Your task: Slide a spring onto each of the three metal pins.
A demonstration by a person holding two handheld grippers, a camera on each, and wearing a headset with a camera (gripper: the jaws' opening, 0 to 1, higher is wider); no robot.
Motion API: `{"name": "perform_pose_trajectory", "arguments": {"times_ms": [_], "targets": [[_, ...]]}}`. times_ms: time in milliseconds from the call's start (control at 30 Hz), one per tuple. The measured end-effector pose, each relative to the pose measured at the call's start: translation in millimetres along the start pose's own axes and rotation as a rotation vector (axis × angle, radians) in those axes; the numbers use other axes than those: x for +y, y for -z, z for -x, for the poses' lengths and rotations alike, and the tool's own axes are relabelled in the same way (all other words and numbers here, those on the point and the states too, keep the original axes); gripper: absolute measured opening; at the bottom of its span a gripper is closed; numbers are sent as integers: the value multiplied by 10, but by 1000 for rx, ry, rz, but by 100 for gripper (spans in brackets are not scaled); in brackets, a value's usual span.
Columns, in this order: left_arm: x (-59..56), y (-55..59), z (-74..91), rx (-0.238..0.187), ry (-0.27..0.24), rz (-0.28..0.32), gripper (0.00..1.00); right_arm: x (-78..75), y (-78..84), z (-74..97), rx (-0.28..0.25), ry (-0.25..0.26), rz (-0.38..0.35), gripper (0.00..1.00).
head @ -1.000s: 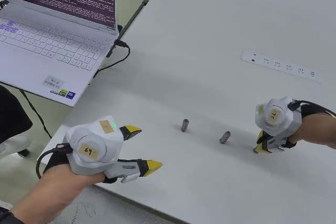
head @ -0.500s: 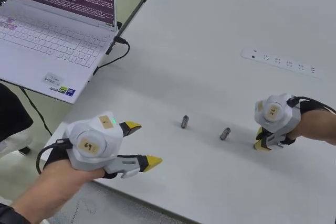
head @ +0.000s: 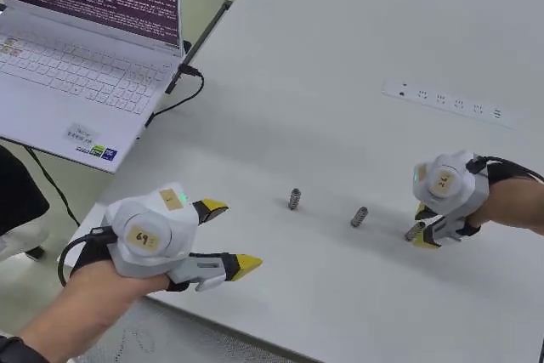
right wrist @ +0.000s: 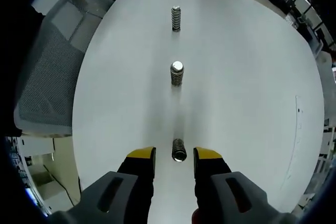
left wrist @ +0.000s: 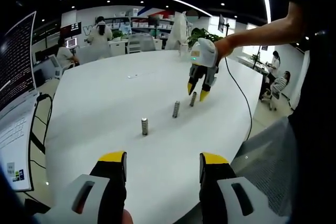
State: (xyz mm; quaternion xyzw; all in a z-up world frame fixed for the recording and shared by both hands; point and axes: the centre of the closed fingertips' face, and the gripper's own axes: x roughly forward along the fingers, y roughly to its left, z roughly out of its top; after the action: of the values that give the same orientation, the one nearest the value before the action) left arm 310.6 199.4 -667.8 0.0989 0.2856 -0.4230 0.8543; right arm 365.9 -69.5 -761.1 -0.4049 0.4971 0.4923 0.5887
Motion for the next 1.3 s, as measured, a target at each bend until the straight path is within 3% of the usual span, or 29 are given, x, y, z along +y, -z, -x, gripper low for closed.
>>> {"name": "perform_pose_trajectory", "arguments": {"times_ms": [300, 400, 567, 1067, 1300], "targets": [[-7, -9, 13, -7, 1, -1, 51, -28, 21, 78, -20, 44, -24, 31], [-10, -4, 12, -8, 0, 2, 51, -72, 36, 128, -48, 94, -51, 32], [-25, -2, 9, -9, 1, 5, 51, -28, 101, 186, -89, 126, -109, 34], [-16, -6, 11, -7, 4, -5, 51, 185, 138, 238, -317, 229, -389, 39], [-14, -21, 15, -7, 5, -12, 51, 305, 51, 218, -440, 247, -525, 40]]}}
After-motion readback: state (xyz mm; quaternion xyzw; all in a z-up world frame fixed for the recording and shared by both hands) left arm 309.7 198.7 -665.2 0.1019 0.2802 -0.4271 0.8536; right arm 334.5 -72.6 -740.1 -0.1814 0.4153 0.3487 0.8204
